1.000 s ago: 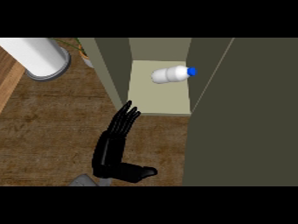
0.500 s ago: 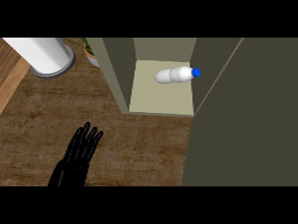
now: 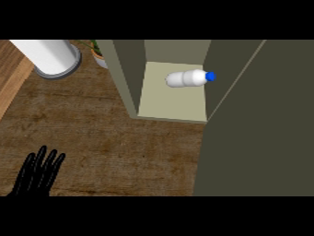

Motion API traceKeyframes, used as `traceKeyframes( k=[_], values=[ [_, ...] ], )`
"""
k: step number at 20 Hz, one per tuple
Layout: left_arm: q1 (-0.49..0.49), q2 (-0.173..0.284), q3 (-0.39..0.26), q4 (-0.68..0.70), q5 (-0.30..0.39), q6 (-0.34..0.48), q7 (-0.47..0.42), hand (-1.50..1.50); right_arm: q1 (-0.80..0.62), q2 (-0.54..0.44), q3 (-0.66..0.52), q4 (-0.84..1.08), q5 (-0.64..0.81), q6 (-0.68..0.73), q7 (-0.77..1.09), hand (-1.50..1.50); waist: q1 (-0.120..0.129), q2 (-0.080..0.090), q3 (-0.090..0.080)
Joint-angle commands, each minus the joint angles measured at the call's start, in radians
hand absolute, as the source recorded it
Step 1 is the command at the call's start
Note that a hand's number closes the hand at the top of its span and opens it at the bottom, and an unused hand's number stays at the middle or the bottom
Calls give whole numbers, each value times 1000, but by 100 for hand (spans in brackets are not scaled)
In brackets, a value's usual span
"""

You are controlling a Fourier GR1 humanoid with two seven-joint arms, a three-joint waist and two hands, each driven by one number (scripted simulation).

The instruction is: Pick up the bottled water, place it into the cabinet and close the cabinet

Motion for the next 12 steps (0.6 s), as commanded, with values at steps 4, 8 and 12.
traceKeyframes(
  k=[4,8,12],
  values=[
    [99,144,77,-26,39,-159,-59,-150,-127,-11,146,-158,62,23,244,150,35,15,-2],
    [108,159,96,-16,44,-180,-70,-150,-303,-8,134,-109,47,61,293,150,69,24,-3],
    [100,184,118,-16,62,-220,-69,-150,-442,11,156,-60,31,84,371,150,83,28,-6]
  ],
)
